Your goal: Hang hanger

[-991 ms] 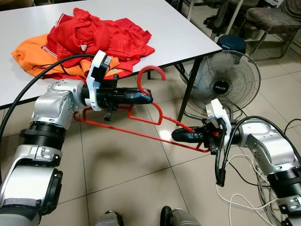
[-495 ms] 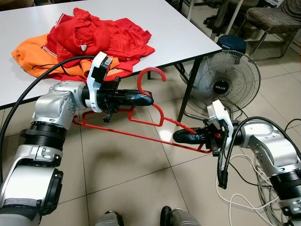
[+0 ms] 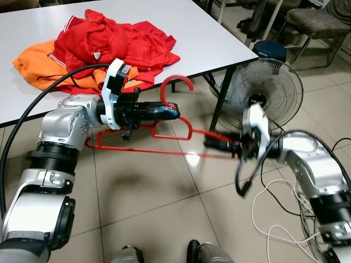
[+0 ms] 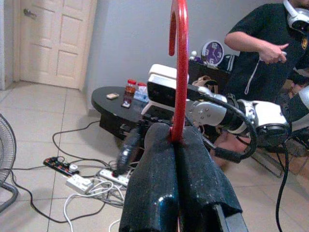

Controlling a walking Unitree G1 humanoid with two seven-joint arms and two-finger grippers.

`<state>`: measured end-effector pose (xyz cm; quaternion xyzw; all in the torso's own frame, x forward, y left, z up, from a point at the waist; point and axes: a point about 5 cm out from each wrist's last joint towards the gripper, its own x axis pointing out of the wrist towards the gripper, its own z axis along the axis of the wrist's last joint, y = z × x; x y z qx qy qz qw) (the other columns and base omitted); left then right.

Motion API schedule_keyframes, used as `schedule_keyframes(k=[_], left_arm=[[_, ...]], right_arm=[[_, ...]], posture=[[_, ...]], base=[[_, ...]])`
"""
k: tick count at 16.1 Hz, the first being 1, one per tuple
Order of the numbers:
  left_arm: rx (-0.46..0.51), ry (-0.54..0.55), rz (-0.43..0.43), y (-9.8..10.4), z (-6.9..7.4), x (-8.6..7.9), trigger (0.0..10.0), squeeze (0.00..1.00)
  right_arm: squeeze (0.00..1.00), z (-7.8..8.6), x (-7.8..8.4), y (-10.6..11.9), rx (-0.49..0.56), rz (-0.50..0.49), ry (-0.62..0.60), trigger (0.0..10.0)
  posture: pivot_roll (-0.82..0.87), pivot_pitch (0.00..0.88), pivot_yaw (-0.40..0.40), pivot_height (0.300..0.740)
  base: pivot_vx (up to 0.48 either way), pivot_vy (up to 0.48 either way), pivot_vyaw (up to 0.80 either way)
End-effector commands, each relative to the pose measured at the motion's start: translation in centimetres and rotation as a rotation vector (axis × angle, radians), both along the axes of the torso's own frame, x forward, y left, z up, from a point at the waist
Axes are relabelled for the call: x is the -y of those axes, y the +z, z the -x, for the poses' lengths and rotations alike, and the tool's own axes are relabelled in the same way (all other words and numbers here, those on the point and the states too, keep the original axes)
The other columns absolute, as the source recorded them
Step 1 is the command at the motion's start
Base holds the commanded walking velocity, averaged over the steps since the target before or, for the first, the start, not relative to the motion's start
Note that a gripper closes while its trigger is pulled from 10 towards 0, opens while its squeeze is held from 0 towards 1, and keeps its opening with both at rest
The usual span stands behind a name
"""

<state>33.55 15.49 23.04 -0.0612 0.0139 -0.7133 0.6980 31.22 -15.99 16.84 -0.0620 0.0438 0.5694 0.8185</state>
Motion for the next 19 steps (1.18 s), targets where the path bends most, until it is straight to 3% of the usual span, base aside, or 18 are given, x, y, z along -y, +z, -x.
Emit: schedule_keyframes(k=[1, 3, 6, 11, 16, 19], left_arm=[[0.020, -0.013, 0.000, 0.3, 0.0, 0.3, 0.0, 0.00], [0.019, -0.007, -0.011, 0.0, 0.1, 0.2, 0.0, 0.00], [0.018, 0.001, -0.021, -0.2, 0.1, 0.1, 0.0, 0.00], [0.016, 0.041, -0.041, -0.9, -0.2, -0.1, 0.0, 0.00], [0.015, 0.053, -0.066, -1.5, -0.2, -0.2, 0.0, 0.00], [0.014, 0.050, -0.078, -1.7, -0.2, -0.2, 0.0, 0.00]], right_arm=[[1.00, -0.6, 0.2, 1.1, 0.063, -0.026, -0.041, 10.0], [1.00, -1.7, 1.1, 1.7, 0.082, -0.074, -0.143, 10.0], [1.00, -2.2, 1.6, 1.7, 0.081, -0.089, -0.188, 10.0], [1.00, -4.8, 4.4, 2.4, 0.090, -0.225, -0.525, 10.0], [1.00, -4.2, 4.1, 1.9, 0.037, -0.246, -0.420, 10.0], [1.00, -3.7, 4.1, 1.3, 0.016, -0.181, -0.342, 10.0]], posture=[[-0.18, 0.115, -0.027, 0.740], [-0.18, 0.113, -0.028, 0.740], [-0.18, 0.112, -0.028, 0.740], [-0.19, 0.120, -0.030, 0.740], [-0.19, 0.127, -0.028, 0.740], [-0.19, 0.128, -0.027, 0.740]], base=[[0.000, 0.000, 0.00], [0.000, 0.000, 0.00], [0.000, 0.000, 0.00], [0.000, 0.000, 0.00], [0.000, 0.000, 0.00], [0.000, 0.000, 0.00]])
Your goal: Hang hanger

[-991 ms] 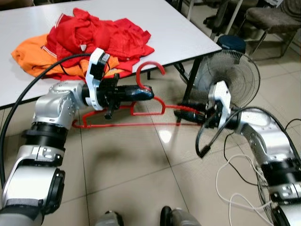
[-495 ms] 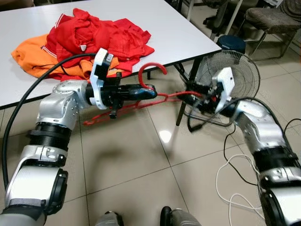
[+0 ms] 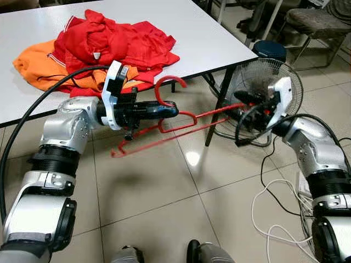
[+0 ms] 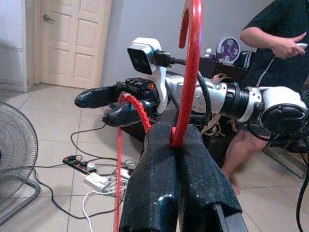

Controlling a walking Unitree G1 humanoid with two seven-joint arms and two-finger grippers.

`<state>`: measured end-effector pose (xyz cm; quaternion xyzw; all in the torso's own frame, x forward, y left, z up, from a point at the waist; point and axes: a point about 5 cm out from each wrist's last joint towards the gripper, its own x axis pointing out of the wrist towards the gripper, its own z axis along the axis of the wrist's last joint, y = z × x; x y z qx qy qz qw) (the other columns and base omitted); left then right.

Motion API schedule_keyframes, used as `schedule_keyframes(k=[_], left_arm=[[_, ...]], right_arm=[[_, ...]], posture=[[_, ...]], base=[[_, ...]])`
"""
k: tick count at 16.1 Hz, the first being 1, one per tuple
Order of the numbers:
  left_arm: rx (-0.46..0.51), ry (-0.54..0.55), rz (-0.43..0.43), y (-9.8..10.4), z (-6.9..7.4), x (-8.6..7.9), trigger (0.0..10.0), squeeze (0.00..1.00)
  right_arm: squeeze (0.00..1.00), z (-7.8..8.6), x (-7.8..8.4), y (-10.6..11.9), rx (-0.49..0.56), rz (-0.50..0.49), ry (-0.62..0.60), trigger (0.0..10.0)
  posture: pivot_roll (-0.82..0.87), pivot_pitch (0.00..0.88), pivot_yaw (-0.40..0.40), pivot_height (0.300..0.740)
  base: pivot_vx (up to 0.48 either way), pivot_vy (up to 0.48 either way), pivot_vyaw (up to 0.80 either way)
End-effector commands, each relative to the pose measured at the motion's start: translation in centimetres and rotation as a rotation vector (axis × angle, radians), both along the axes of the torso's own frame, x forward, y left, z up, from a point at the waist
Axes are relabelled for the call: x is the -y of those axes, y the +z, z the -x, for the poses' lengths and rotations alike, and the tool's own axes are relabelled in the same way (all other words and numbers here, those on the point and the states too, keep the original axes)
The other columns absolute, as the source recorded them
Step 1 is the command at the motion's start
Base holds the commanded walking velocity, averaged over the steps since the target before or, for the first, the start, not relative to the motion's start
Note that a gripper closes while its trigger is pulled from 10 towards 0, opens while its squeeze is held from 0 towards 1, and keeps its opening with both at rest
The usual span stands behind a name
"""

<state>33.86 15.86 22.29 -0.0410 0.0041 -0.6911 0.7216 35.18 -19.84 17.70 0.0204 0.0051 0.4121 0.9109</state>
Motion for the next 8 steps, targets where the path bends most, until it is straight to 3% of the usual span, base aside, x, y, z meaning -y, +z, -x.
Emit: schedule_keyframes(k=[1, 4, 5, 6, 7, 8], left_arm=[[-0.031, -0.006, -0.069, -1.2, 0.2, 0.0, 0.0, 0.00], [-0.041, 0.003, -0.085, -1.8, 0.3, -0.1, 0.0, 0.00], [-0.040, 0.006, -0.084, -1.8, 0.3, -0.1, 0.0, 0.00], [-0.030, 0.013, -0.082, -1.7, 0.3, 0.1, 0.0, 0.00], [-0.014, 0.021, -0.074, -1.4, 0.1, 0.6, 0.0, 0.00], [0.001, 0.027, -0.072, -1.2, -0.1, 1.1, 0.0, 0.00]], right_arm=[[0.00, -0.4, 1.1, 0.8, 0.048, -0.008, -0.085, 10.0], [0.00, -1.6, 3.1, 2.5, 0.086, -0.122, -0.311, 10.0], [0.00, -1.8, 3.3, 3.5, 0.102, -0.179, -0.334, 10.0], [0.00, -1.8, 2.9, 4.0, 0.079, -0.236, -0.302, 10.0], [0.00, -1.1, 1.3, 3.8, 0.008, -0.251, -0.120, 10.0], [0.00, -0.2, -0.2, 3.2, -0.015, -0.192, 0.009, 10.0]], posture=[[-0.18, 0.132, -0.027, 0.740], [-0.18, 0.136, -0.027, 0.740], [-0.18, 0.140, -0.025, 0.740], [-0.18, 0.142, -0.023, 0.740], [-0.18, 0.142, -0.021, 0.740], [-0.18, 0.143, -0.019, 0.740]], base=[[0.000, 0.000, 0.00], [0.000, 0.000, 0.00], [0.000, 0.000, 0.00], [0.000, 0.000, 0.00], [0.000, 0.000, 0.00], [0.000, 0.000, 0.00]])
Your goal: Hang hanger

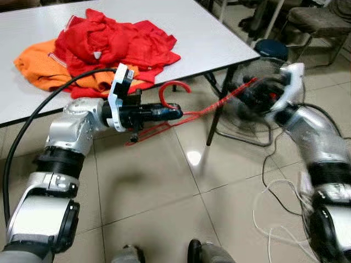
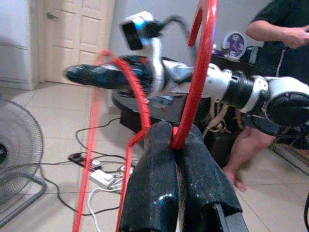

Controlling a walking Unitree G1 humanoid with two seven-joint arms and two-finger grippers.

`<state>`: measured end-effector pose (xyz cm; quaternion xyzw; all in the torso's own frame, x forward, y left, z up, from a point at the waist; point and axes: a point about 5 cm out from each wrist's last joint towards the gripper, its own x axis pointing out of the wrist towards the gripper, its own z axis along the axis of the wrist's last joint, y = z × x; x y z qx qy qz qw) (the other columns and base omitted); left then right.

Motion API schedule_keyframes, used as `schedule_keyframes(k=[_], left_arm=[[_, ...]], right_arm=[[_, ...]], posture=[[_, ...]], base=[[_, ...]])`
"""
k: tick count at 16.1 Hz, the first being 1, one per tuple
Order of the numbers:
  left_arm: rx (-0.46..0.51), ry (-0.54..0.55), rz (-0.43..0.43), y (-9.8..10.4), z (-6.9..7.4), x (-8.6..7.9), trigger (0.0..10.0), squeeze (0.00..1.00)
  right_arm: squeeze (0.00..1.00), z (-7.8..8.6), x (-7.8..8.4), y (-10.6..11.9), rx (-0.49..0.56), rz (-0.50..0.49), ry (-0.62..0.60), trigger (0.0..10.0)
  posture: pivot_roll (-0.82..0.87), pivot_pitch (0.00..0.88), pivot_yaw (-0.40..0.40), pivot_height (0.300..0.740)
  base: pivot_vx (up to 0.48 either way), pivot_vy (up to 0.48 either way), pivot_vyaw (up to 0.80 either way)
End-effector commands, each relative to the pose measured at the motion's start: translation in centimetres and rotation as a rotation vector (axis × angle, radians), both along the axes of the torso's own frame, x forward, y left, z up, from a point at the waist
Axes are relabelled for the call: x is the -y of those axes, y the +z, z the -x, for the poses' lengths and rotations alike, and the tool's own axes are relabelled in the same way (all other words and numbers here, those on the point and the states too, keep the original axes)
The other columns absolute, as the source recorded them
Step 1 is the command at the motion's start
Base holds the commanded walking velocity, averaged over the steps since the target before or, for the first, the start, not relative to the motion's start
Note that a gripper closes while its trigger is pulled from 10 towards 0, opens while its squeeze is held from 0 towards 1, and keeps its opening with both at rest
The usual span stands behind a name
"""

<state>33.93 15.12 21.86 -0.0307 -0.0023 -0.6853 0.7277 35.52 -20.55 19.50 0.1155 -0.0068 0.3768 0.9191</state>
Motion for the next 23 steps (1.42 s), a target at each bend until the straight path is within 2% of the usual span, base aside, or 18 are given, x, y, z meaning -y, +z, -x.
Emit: schedule_keyframes(k=[1, 3, 4, 6, 7, 8, 9, 12, 16, 17, 20, 21, 23], left_arm=[[-0.015, 0.012, -0.068, -0.8, -0.1, 0.6, 0.0, 0.00], [-0.011, 0.018, -0.067, -0.8, -0.2, 0.8, 0.0, 0.00], [-0.008, 0.024, -0.068, -0.8, -0.2, 0.9, 0.0, 0.00], [-0.007, 0.030, -0.071, -0.9, -0.3, 1.0, 0.0, 0.00], [-0.010, 0.033, -0.072, -1.1, -0.3, 1.0, 0.0, 0.00], [-0.011, 0.034, -0.072, -1.2, -0.3, 1.1, 0.0, 0.00], [-0.013, 0.035, -0.071, -1.3, -0.3, 1.2, 0.0, 0.00], [-0.016, 0.039, -0.068, -1.4, -0.3, 1.2, 0.0, 0.00], [-0.011, 0.073, -0.080, -1.8, -0.5, 1.1, 0.0, 0.00], [-0.007, 0.098, -0.101, -2.1, -0.6, 1.0, 0.0, 0.00], [0.001, 0.129, -0.134, -2.5, -0.8, 0.8, 0.0, 0.00], [0.014, 0.158, -0.127, -2.4, -1.1, 0.8, 0.0, 0.00], [0.023, 0.177, -0.110, -2.1, -1.4, 0.9, 0.0, 0.00]], right_arm=[[0.00, 0.9, -1.9, 1.1, 0.044, -0.005, 0.160, 10.0], [0.00, 1.6, -2.5, 1.0, 0.033, -0.012, 0.237, 10.0], [0.00, 2.3, -2.6, 0.5, 0.024, 0.028, 0.291, 10.0], [0.00, 3.5, -2.2, -0.4, 0.009, 0.156, 0.357, 10.0], [0.00, 3.9, -2.0, -0.9, 0.015, 0.302, 0.371, 10.0], [0.00, 3.9, -1.8, -1.2, 0.023, 0.371, 0.372, 10.0], [0.00, 4.1, -1.3, -1.5, 0.043, 0.506, 0.379, 10.0], [0.00, 4.5, -0.3, -1.0, 0.082, 0.630, 0.361, 10.0], [0.00, 4.4, 0.1, 0.3, 0.152, 0.634, 0.267, 10.0], [0.00, 3.7, 0.6, 1.4, 0.182, 0.586, 0.150, 10.0], [0.00, 4.1, 0.6, 2.2, 0.206, 0.559, 0.133, 10.0], [0.00, 4.4, 0.8, 2.1, 0.241, 0.598, 0.101, 10.0], [0.00, 4.0, 1.1, 2.3, 0.284, 0.512, 0.003, 10.0]], posture=[[-0.18, 0.143, -0.019, 0.740], [-0.18, 0.143, -0.019, 0.740], [-0.18, 0.144, -0.017, 0.740], [-0.19, 0.145, -0.017, 0.740], [-0.19, 0.146, -0.017, 0.740], [-0.19, 0.146, -0.017, 0.740], [-0.19, 0.146, -0.018, 0.740], [-0.19, 0.147, -0.021, 0.740], [-0.20, 0.135, -0.024, 0.740], [-0.20, 0.131, -0.022, 0.740], [-0.20, 0.124, -0.018, 0.740], [-0.20, 0.119, -0.016, 0.740], [-0.20, 0.114, -0.017, 0.740]], base=[[0.000, 0.000, 0.00], [0.000, 0.000, 0.00], [0.000, 0.000, 0.00], [0.000, 0.000, 0.00], [0.000, 0.000, 0.00], [0.000, 0.000, 0.00], [0.000, 0.000, 0.00], [0.000, 0.000, 0.00], [0.000, 0.000, 0.00], [0.000, 0.000, 0.00], [0.000, 0.000, 0.00], [0.000, 0.000, 0.00], [0.000, 0.000, 0.00]])
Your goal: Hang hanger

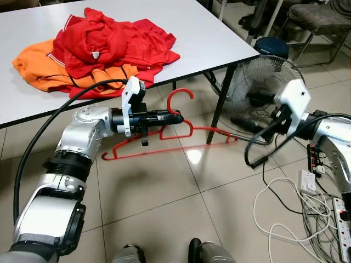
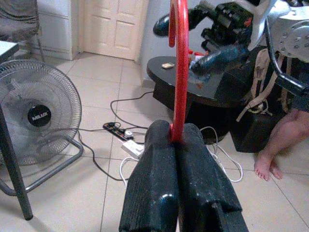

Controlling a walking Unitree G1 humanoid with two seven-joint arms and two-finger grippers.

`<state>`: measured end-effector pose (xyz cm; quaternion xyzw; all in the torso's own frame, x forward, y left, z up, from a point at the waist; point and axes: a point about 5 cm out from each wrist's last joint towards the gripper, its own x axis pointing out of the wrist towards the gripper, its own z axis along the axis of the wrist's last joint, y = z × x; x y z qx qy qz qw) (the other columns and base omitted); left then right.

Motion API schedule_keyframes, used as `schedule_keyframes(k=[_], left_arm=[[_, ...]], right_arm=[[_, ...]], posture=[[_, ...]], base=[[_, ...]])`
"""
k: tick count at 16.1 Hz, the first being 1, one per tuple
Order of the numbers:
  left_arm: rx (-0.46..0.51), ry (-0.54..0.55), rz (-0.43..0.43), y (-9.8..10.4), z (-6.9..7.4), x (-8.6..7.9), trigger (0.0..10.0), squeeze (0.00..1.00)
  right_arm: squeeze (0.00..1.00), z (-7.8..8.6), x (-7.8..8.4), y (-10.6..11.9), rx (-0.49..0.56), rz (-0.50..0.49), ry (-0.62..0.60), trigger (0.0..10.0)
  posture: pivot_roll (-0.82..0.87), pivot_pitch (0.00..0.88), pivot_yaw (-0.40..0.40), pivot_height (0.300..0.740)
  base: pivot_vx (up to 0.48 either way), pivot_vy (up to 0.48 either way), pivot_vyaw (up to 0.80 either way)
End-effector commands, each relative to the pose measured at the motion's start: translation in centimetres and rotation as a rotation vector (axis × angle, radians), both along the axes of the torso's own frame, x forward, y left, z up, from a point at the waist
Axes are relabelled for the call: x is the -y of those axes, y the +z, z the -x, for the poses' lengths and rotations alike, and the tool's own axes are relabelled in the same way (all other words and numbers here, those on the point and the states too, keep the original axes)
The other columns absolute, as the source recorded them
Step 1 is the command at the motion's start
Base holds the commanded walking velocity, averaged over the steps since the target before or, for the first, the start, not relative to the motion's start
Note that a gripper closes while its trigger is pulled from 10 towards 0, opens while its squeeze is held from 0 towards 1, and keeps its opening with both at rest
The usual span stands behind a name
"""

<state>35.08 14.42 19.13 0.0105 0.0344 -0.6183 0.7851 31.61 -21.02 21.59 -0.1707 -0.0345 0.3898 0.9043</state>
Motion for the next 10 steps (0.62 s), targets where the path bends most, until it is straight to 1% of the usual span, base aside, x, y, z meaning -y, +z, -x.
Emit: schedule_keyframes(k=[1, 2, 3, 4, 5, 6, 7, 8, 9, 10], left_arm=[[0.034, 0.015, 0.006, 0.8, -0.4, 0.1, 0.0, 0.00], [0.040, 0.037, 0.004, 0.7, -0.5, 0.0, 0.0, 0.00], [0.054, 0.107, -0.009, 0.5, -0.9, -0.3, 0.0, 0.00], [0.059, 0.179, -0.008, 0.3, -1.3, -0.6, 0.0, 0.00], [0.065, 0.325, 0.006, 0.1, -2.0, -1.3, 0.0, 0.00], [0.071, 0.437, 0.028, 0.1, -2.4, -2.1, 0.0, 0.00], [0.077, 0.596, 0.041, -0.1, -2.9, -3.0, 0.0, 0.00], [0.075, 0.682, 0.043, -0.2, -3.1, -3.5, 0.0, 0.00], [0.087, 0.768, 0.064, -0.2, -3.2, -4.2, 0.0, 0.00], [0.091, 0.836, 0.077, -0.2, -3.2, -4.8, 0.0, 0.00]], right_arm=[[0.00, -0.1, 0.7, 0.6, 0.054, -0.161, -0.096, 10.0], [0.00, -0.1, 0.8, 0.7, 0.061, -0.270, -0.135, 10.0], [0.00, -0.1, 1.5, 0.5, 0.063, -0.433, -0.230, 10.0], [0.00, -0.1, 2.1, 0.0, 0.070, -0.516, -0.314, 10.0], [0.00, -0.2, 3.4, -1.7, 0.086, -0.556, -0.496, 10.0], [0.00, -0.2, 4.3, -3.2, 0.091, -0.543, -0.629, 10.0], [0.00, 0.0, 5.0, -4.8, 0.091, -0.502, -0.757, 10.0], [0.00, 0.1, 5.2, -5.6, 0.083, -0.500, -0.816, 10.0], [0.00, 0.2, 5.0, -6.2, 0.074, -0.484, -0.861, 10.0], [0.00, 0.3, 4.8, -6.5, 0.070, -0.475, -0.876, 10.0]], posture=[[-0.20, 0.109, -0.015, 0.740], [-0.20, 0.107, -0.013, 0.740], [-0.21, 0.106, -0.010, 0.740], [-0.21, 0.105, -0.004, 0.740], [-0.21, 0.106, 0.001, 0.740], [-0.22, 0.111, 0.013, 0.740], [-0.22, 0.111, 0.013, 0.740], [-0.22, 0.111, 0.013, 0.740], [-0.21, 0.122, 0.018, 0.740], [-0.21, 0.122, 0.018, 0.740]], base=[[0.000, 0.000, 0.00], [0.000, 0.000, 0.00], [0.000, 0.000, 0.00], [0.000, 0.000, 0.00], [0.000, 0.000, 0.00], [0.000, 0.000, 0.00], [0.000, 0.000, 0.00], [0.000, 0.000, 0.00], [0.000, 0.000, 0.00], [0.000, 0.000, 0.00]])
